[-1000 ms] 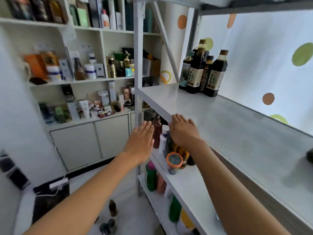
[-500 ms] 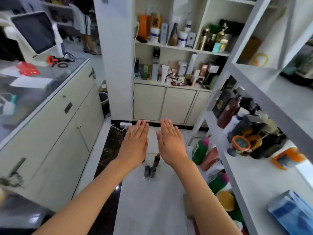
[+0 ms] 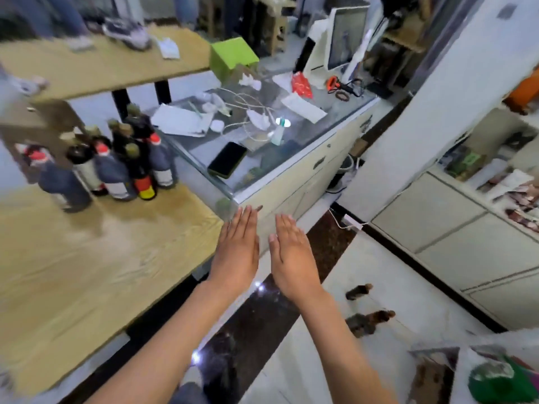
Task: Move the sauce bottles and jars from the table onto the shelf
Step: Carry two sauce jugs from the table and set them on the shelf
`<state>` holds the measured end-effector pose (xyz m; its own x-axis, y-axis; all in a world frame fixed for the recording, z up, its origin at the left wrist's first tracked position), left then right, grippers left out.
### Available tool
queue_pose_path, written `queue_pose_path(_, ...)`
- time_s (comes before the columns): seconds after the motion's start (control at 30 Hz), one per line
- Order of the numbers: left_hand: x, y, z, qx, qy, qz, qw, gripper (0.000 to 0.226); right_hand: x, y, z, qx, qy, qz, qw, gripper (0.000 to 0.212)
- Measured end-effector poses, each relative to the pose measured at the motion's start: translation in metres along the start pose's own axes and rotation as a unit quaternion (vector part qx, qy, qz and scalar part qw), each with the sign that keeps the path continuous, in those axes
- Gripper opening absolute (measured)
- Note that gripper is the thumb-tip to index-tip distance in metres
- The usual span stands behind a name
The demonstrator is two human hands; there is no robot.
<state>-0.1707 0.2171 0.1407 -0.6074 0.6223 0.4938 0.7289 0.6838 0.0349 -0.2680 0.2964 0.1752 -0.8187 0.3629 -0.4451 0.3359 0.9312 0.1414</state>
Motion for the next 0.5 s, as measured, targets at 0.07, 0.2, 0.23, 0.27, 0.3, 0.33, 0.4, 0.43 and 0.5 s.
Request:
queue_pose_path(0.07, -0.056, 0.007, -0.022, 0.019, 0.016, -0.049, 0.998, 0.055, -0.045, -0.028, 0.030, -0.036, -0.025, -0.030, 0.999, 0.052)
queue_pose_path(0.2, -0.146, 0.034, -0.058, 0.054, 0.038, -0.139, 0.988, 0.055, -0.119, -0.070, 0.083, -0.107, -0.029, -0.080, 0.991, 0.052)
queue_pose_path(0.23, -0.167, 0.042, -0.066, 0.063, 0.046, -0.163, 0.983, 0.055, -0.137, -0.079, 0.095, -0.125, -0.025, -0.093, 0.987, 0.052)
queue_pose_path(0.27, -0.185, 0.050, -0.074, 0.071, 0.052, -0.187, 0.978, 0.054, -0.153, -0.087, 0.105, -0.141, -0.022, -0.107, 0.984, 0.053)
queue_pose_path(0.3, -0.204, 0.058, -0.081, 0.080, 0.056, -0.207, 0.973, 0.054, -0.168, -0.095, 0.116, -0.154, -0.015, -0.120, 0.981, 0.053)
queue_pose_path(0.33, -0.220, 0.065, -0.088, 0.090, 0.059, -0.224, 0.969, 0.054, -0.182, -0.103, 0.125, -0.165, -0.010, -0.131, 0.977, 0.053)
queue_pose_path(0.4, -0.246, 0.077, -0.100, 0.107, 0.066, -0.256, 0.958, 0.053, -0.204, -0.117, 0.140, -0.180, -0.005, -0.153, 0.972, 0.053)
queue_pose_path(0.43, -0.258, 0.082, -0.106, 0.117, 0.070, -0.272, 0.953, 0.053, -0.215, -0.124, 0.147, -0.188, -0.008, -0.163, 0.969, 0.053)
queue_pose_path(0.5, -0.279, 0.090, -0.117, 0.130, 0.080, -0.299, 0.942, 0.053, -0.234, -0.138, 0.161, -0.204, -0.017, -0.179, 0.962, 0.053)
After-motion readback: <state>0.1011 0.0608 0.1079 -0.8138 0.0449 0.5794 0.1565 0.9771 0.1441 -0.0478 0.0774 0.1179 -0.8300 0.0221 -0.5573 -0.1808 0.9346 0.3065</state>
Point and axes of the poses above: each hand's wrist, its own y-axis away from the middle knuckle, its own z-axis out of the palm, x = y × z, the point moved 2 cm from there along -y, towards the middle knuckle, and after that the axes turned 11 degrees about -x, right-handed, at the moved point
